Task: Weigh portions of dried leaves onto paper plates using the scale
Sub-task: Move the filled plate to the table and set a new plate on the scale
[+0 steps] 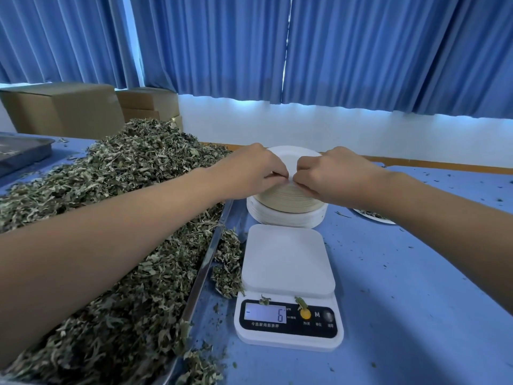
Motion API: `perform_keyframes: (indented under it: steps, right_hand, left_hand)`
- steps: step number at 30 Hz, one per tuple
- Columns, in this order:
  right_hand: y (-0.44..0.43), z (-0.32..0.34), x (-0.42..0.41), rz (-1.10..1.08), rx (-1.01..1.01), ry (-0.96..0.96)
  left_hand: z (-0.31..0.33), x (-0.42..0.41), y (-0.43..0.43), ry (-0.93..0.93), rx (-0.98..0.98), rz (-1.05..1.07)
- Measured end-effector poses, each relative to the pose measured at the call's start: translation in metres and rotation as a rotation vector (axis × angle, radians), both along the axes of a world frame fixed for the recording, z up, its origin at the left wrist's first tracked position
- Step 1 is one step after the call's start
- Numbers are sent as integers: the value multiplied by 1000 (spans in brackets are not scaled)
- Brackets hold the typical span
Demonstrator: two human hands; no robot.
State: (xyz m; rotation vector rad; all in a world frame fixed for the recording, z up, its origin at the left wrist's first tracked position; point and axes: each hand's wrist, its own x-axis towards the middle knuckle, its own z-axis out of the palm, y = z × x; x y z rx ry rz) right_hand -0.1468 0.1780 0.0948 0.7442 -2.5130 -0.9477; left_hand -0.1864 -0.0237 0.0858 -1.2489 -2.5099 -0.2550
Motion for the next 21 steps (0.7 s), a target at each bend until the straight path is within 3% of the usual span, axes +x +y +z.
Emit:
perform_keyframes:
  steps: [3,6,9,12,16,21]
  right_hand:
    - [-2,5,4,41,11,68]
    - [-1,12,15,276,-183,321]
    - [0,6,32,442,-338,515]
    - [4,-15,61,544,-552,496]
    - [11,-57,94,518,-1022,478]
    - [27,-95,100,353,-1242,354]
  left_hand:
    - [4,3,1,34,34,41]
    - [10,8,1,205,33,92]
    - [15,29,-8,340,135,15]
    - [3,63,-24,408,99,-122]
    - [-34,101,-40,463,-120,-268]
    - [-59,113,-42,238,-384,-179]
